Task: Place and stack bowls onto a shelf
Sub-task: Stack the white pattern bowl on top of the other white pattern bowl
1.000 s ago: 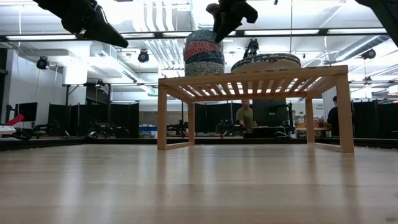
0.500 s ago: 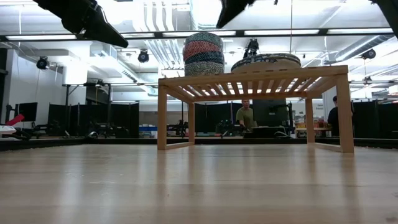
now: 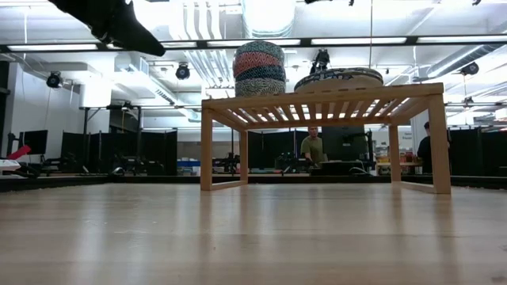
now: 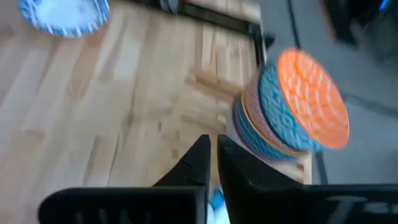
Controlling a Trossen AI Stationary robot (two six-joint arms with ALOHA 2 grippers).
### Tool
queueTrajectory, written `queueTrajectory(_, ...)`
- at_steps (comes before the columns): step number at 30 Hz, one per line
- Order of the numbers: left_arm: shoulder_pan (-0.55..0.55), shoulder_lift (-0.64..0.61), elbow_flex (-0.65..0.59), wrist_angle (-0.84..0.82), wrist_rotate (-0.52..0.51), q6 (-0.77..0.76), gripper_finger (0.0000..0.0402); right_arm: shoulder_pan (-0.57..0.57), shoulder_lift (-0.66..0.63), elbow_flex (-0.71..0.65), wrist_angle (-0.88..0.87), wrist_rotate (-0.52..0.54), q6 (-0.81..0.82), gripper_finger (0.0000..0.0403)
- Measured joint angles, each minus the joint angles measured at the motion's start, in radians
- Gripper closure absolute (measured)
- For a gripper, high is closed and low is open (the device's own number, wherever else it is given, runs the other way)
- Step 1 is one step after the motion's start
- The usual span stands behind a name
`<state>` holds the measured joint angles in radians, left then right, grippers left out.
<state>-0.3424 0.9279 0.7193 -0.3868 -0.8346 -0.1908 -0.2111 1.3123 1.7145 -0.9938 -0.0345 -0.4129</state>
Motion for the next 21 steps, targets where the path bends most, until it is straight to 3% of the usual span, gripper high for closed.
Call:
queueTrajectory(6,-0.002,0.03,0.0,0.05,0.015,-0.143,0.0283,0.07,-0.181,-0.289,0.313,-0.006,-0.027,0.0393)
queueTrajectory(13,-0.002,0.139,0.001,0.043,0.173,-0.373,0.0283,0.128,-0.317,-0.518,0.525,-0.027,-0.025,0.0394)
queueTrajectory(21,-0.007,0.295,0.068,-0.139,0.555,-0.738,0.0283,0.246,-0.407,-0.689,0.7,-0.026,0.109,0.0394)
